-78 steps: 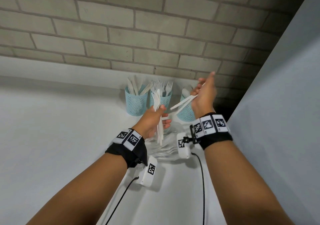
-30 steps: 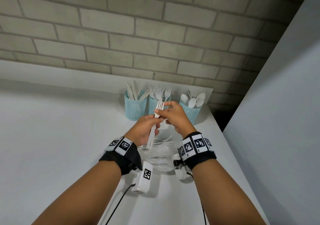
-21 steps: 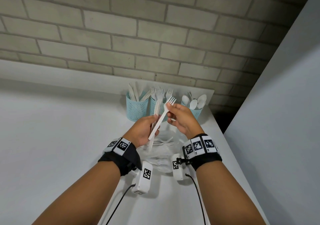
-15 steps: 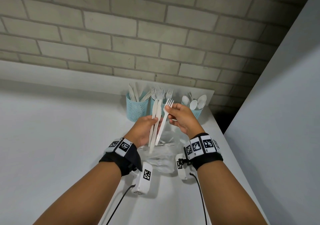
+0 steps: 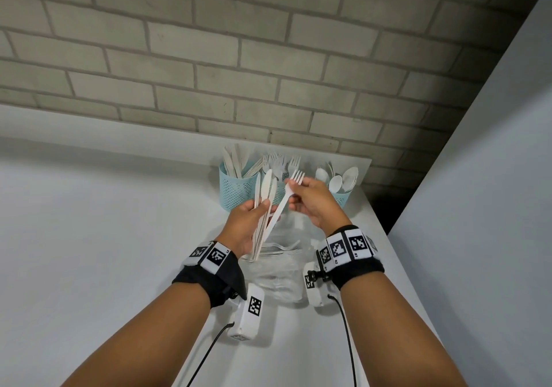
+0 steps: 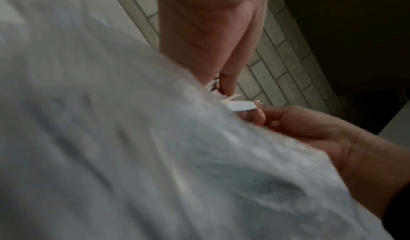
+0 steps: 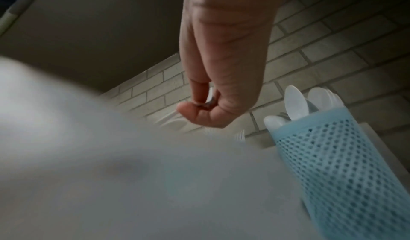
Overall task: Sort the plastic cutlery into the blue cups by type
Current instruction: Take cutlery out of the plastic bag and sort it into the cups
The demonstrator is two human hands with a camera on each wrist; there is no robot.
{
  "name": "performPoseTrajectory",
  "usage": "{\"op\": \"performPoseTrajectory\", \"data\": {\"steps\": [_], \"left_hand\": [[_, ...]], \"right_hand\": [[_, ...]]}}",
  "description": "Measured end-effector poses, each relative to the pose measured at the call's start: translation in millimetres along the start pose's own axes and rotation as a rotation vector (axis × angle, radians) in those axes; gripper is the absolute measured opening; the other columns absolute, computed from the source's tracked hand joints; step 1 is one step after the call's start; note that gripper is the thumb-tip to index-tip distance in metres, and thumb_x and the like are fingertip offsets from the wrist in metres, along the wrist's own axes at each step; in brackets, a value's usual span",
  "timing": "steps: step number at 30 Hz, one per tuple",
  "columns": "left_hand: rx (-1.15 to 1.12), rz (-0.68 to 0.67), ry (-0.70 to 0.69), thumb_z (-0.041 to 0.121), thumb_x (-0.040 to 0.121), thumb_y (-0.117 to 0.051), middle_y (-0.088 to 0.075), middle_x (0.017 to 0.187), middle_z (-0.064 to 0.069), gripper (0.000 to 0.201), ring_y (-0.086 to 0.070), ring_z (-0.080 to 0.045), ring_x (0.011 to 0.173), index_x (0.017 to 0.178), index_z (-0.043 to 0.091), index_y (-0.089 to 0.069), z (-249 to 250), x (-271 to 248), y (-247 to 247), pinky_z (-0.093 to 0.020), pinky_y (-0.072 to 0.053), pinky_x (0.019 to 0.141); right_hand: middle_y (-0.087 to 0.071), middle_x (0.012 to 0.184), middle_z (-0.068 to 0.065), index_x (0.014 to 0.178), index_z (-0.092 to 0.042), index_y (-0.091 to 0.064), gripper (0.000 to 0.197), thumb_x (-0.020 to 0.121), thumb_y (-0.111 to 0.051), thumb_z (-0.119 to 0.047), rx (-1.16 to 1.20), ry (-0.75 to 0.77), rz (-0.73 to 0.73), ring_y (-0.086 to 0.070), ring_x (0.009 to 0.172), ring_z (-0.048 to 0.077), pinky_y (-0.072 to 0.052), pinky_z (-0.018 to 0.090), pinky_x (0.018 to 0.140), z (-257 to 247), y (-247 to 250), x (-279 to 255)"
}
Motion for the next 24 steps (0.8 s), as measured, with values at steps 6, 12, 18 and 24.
{"op": "performPoseTrajectory", "data": {"steps": [6,12,18,24], "left_hand": [[-0.046,0.093,0.002,0.015,0.096,-0.050,-0.067,0.088,-0.005,0.020,-0.064,-0.014,0.075,0.114,0.008,-0.056,3.3,3.6,13.4,-0.021,-0.053,0.065],[-0.082,0.060,0.020,0.010,0.097,-0.048,-0.067,0.093,-0.007,0.021,-0.064,-0.017,0.083,0.116,0.004,-0.055,4.4,7.9,15.5,-0.024,-0.052,0.071],[-0.138,-0.040,0.064,-0.006,0.093,-0.047,-0.067,0.099,-0.007,0.027,-0.064,-0.018,0.091,0.117,0.002,-0.055,5.1,7.2,16.9,-0.028,-0.052,0.082],[-0.199,-0.107,0.093,-0.007,0.093,-0.045,-0.066,0.106,-0.009,0.025,-0.064,-0.020,0.095,0.111,0.006,-0.056,6.6,4.6,19.1,-0.029,-0.055,0.077]], "right_hand": [[-0.056,0.078,0.007,0.098,-0.011,-0.054,0.019,0.101,-0.037,-0.019,0.024,0.375,0.540,-0.052,0.056,0.014,-0.049,0.021,0.049,-55.8,23.8,21.9],[-0.062,0.098,0.020,0.105,-0.001,-0.058,0.031,0.101,-0.034,-0.021,-0.457,0.504,0.563,-0.060,0.092,0.037,-0.049,0.039,0.079,-57.3,11.6,52.6],[-0.039,0.131,0.025,0.124,-0.010,-0.057,0.035,0.098,-0.035,-0.020,-1.106,0.182,0.305,-0.036,0.124,0.038,-0.035,0.039,0.099,-16.6,-5.3,64.3],[-0.051,0.117,0.013,0.119,-0.010,-0.060,0.030,0.090,-0.054,-0.014,-0.651,0.558,0.346,-0.052,0.091,0.017,-0.045,0.028,0.087,-33.1,-4.3,43.2]]}}
Point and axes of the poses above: each hand's wrist, its own x-axis towards the middle knuckle, its own y-axis out of the back of the hand, z = x × y, the point moved 3 cm from there along x, towards the middle knuckle
